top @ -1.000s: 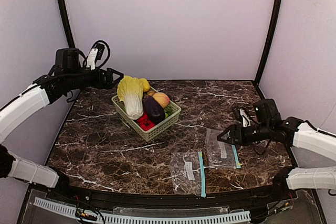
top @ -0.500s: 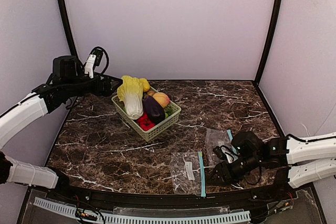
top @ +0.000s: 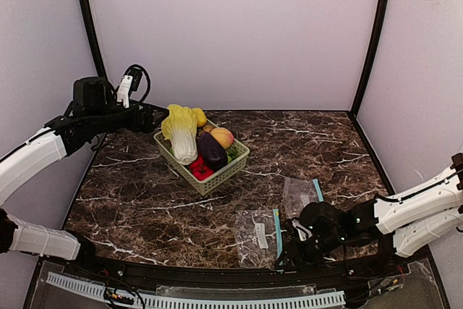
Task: Place the food in the zip-top bag and seal the zipper
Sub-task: Pick up the zipper food storage bag from the corner of the board.
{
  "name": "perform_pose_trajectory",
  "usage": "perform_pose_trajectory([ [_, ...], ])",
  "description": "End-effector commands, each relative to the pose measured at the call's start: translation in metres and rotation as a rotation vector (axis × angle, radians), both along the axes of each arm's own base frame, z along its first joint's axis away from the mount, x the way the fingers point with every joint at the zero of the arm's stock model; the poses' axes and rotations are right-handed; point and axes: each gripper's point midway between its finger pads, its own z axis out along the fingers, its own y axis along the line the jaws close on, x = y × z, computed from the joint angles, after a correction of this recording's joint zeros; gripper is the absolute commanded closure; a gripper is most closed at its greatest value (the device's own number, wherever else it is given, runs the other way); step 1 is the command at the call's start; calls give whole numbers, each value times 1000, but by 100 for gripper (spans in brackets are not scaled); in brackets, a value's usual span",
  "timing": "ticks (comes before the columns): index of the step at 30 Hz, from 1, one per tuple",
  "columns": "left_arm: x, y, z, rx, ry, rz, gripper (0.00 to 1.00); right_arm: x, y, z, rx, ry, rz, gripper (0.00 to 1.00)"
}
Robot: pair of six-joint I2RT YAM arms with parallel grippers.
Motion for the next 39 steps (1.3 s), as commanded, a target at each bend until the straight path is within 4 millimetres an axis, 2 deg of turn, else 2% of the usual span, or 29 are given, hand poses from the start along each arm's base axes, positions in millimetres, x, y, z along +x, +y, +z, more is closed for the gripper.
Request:
perform_pose_trajectory([
  [1,-2,1,0,9,-7,-4,0,3,8,-1,5,-7,-35,59],
  [9,-1,2,-2,12,-4,3,0,3,4,-10,-33,8,-67,71],
  [14,-1,2,-2,12,-3,3,0,4,4,-12,-47,11,-74,87],
  [17,-1,1,-3,13,-2,1,0,9,6,-7,-38,-23,-75,100],
  [23,-2,-3,-9,34,11,4,0,18,6,8,-44,-115,-30,100],
  [25,-4,-9,-13,57,19,-9,0,26,7,22,-54,-199,22,100],
  [30,-26,-46,-15,41,22,-176,0,49,31,93,32,-463,205,100],
  [32,-40,-64,-14,18,22,-279,0,55,35,110,56,-498,275,100],
  [35,-71,-91,-7,-40,27,-488,0,58,44,131,84,-554,385,100],
  [39,-105,-113,-2,-111,53,-692,0,52,63,162,175,-612,531,100],
])
